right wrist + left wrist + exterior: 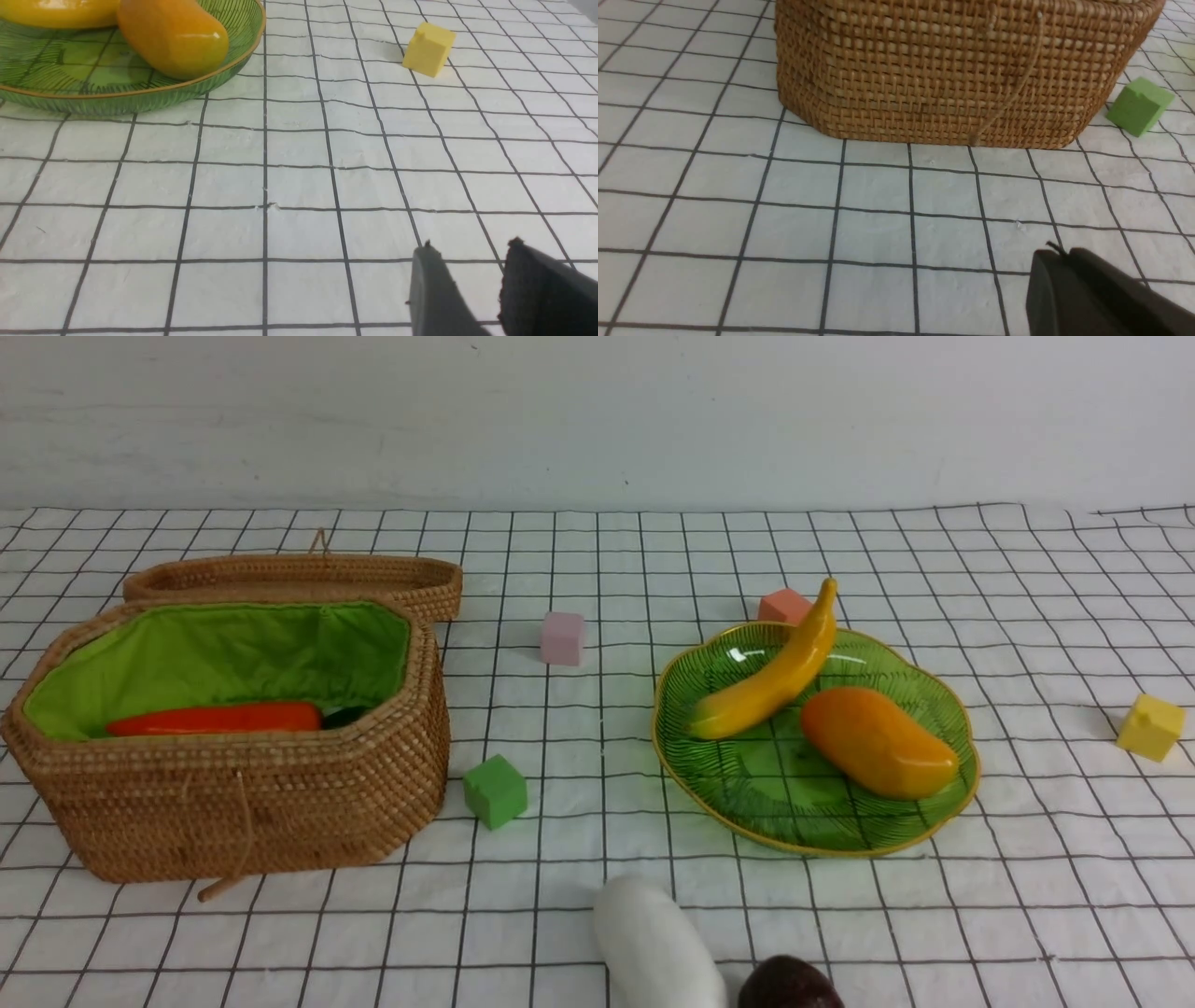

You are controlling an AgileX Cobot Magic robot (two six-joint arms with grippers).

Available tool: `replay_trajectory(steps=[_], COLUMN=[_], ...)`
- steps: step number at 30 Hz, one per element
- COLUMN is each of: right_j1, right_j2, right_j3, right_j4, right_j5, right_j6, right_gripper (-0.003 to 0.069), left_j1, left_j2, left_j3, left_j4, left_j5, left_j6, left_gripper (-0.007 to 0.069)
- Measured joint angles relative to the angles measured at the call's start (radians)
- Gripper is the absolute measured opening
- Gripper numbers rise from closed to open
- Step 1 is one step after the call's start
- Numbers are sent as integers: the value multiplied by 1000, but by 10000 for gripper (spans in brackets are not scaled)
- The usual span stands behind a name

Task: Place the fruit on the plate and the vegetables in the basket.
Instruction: Use the right arm to grab a mangosteen and put it into the right plate

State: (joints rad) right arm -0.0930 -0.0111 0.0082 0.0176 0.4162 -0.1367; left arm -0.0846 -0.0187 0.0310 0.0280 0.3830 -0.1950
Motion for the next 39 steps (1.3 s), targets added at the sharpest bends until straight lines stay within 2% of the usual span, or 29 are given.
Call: replay_trajectory(steps=[9,14,23,28,31,32,34,36,39], right_j1=[0,0,0,0,0,0,0,0,0], right_j2=[0,0,0,0,0,0,0,3,58], right_j3=[0,10,18,18,18,15,-9,-88,-292], right_j4=[-18,-46,-18,-18,-4,8,16,20,-18], right_j5=[-4,-67,-506,-664,-831,-894,-922,-896,-734], right_j6=[0,3,52,89,191,264,345,448,568], right_gripper=[243,243,243,243,243,243,243,243,243], left_j1=[-5,-5,-5,-5,-5,-5,-5,-5,-5], left_j2=[0,0,0,0,0,0,0,0,0], left_j3=[0,0,0,0,0,0,0,0,0], left_j4=[0,0,0,0,0,0,0,0,0], left_j5=[4,5,5,5,5,5,5,5,5], left_j6=[0,0,0,0,0,0,0,0,0], left_gripper=[27,31,41,43,45,47,49,51,54])
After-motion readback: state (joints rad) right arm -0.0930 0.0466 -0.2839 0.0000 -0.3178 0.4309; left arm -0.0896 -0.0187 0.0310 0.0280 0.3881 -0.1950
